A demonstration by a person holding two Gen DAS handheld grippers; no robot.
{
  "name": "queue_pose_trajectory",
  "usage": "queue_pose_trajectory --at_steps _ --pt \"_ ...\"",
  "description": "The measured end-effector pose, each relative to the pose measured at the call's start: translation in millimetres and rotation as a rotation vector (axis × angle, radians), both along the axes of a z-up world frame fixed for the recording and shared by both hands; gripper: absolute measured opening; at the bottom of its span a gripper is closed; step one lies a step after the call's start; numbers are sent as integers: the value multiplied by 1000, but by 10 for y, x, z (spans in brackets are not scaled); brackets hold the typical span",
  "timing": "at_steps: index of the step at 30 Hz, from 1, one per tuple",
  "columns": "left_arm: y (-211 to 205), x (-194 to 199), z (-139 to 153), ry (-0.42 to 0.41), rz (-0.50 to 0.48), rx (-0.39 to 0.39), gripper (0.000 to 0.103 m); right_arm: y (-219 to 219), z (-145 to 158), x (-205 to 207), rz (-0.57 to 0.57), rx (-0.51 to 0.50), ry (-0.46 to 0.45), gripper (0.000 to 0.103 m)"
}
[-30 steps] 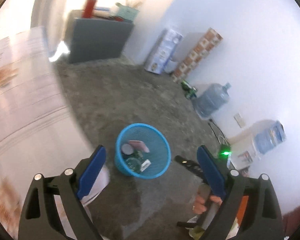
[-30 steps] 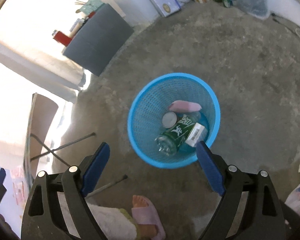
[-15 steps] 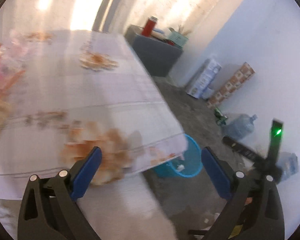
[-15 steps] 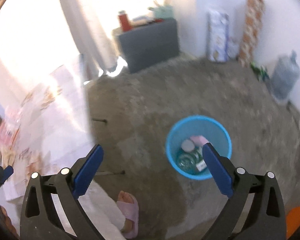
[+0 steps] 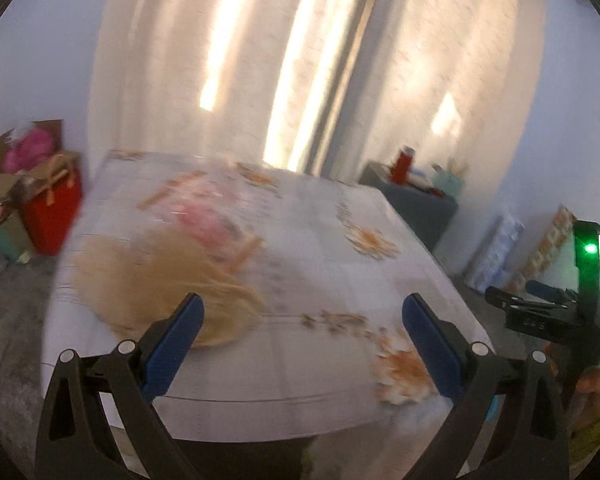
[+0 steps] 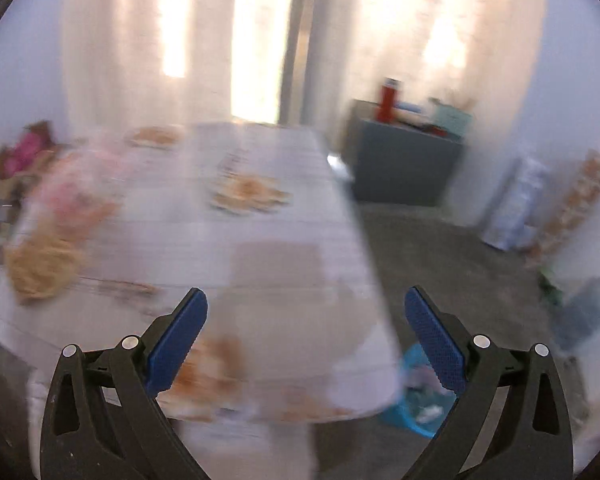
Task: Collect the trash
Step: 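Move both tools back toward the table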
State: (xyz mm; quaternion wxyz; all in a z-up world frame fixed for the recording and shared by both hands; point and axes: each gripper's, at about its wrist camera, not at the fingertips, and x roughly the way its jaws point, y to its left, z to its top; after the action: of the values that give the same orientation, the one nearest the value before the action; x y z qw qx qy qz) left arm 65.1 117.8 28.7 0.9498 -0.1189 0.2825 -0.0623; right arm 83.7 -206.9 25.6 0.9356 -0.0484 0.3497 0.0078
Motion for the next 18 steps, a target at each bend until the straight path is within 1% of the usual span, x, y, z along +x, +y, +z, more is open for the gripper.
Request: queue_pose_trajectory --at_steps 3,4,6,8,11,13,15,18 --pt "341 -30 -44 -13 59 -16 97 220 -19 -32 124 84 21 95" --pt "478 -29 -82 -35 69 -22 97 288 -37 -30 158 107 34 95" --pt "680 7 -160 -53 68 -38 97 453 -125 -48 233 143 84 95" --pt "835 116 -275 -40 69 -46 97 613 -203 -53 279 152 140 95" --pt "1116 325 -449 13 83 -39 97 729 -271 -70 324 162 190 95" --pt "1208 515 -599 68 52 -34 97 873 -288 -113 335 163 207 95" --pt "1222 652 -731 122 5 -56 97 912 -289 -82 330 170 230 95" --pt "1200 792 -930 191 -87 -116 97 1070 -227 3 312 192 260 95"
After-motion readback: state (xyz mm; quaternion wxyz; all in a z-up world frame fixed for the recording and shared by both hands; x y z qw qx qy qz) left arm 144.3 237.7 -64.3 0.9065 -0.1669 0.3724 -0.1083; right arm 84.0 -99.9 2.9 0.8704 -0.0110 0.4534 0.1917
